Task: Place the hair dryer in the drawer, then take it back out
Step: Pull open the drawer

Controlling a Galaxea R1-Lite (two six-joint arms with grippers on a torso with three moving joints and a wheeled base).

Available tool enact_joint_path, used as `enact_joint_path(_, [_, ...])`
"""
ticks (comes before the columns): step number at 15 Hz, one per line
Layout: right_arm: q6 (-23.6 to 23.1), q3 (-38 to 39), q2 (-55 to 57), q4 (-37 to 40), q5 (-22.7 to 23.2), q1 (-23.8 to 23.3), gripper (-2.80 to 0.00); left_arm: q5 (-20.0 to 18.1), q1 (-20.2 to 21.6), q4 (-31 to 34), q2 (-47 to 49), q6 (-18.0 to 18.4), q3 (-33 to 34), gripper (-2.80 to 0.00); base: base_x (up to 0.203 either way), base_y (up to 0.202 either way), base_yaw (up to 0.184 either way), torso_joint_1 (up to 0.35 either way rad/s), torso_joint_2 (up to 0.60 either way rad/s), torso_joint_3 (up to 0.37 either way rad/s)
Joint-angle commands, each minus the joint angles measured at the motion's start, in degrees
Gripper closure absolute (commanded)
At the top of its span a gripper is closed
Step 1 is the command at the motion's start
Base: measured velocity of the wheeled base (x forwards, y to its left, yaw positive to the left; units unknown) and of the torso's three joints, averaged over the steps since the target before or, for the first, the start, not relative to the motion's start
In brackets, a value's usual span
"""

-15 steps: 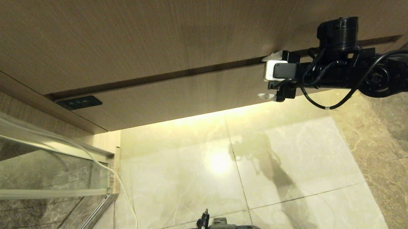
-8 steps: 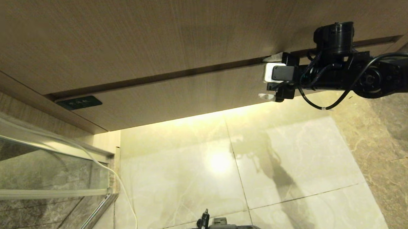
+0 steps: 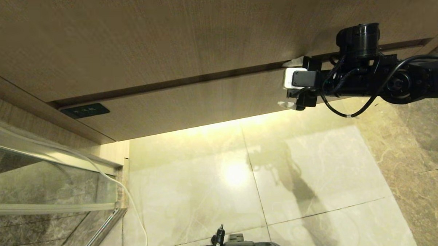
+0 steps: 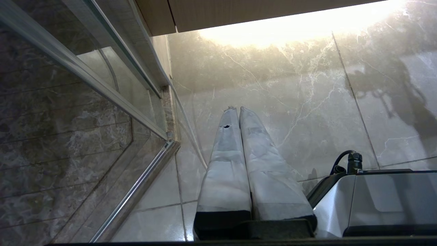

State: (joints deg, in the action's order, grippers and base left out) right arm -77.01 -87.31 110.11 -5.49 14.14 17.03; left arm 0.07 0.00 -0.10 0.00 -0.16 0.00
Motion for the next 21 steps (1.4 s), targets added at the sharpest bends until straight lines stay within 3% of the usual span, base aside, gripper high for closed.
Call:
enact_joint_path(1, [-0.3,0.7,-0.6,1.3,0.1,0.0,-2.80,0.0,0.0,0.0,0.0,0.0,0.1,0.00,0.000,0.000,0.000,0.000,0.00,0.000])
enact_joint_path(6, [0.0,2.0,-3.3,9.9,-0.8,-0.3,-2.80,0.0,0.0,0.0,0.0,0.0,0.1,0.00,0.000,0.000,0.000,0.000,0.00,0.000])
enact_joint_path(14, [0.4,4.4,-7.1,14.9,-2.5,-1.3,-2.80,0.0,0.0,0.0,0.0,0.0,0.1,0.00,0.000,0.000,0.000,0.000,0.00,0.000])
enact_joint_path(21, [1.1,19.9,-22.8,21.7,-2.0,-4.4,-2.80,0.0,0.0,0.0,0.0,0.0,0.1,0.00,0.000,0.000,0.000,0.000,0.00,0.000])
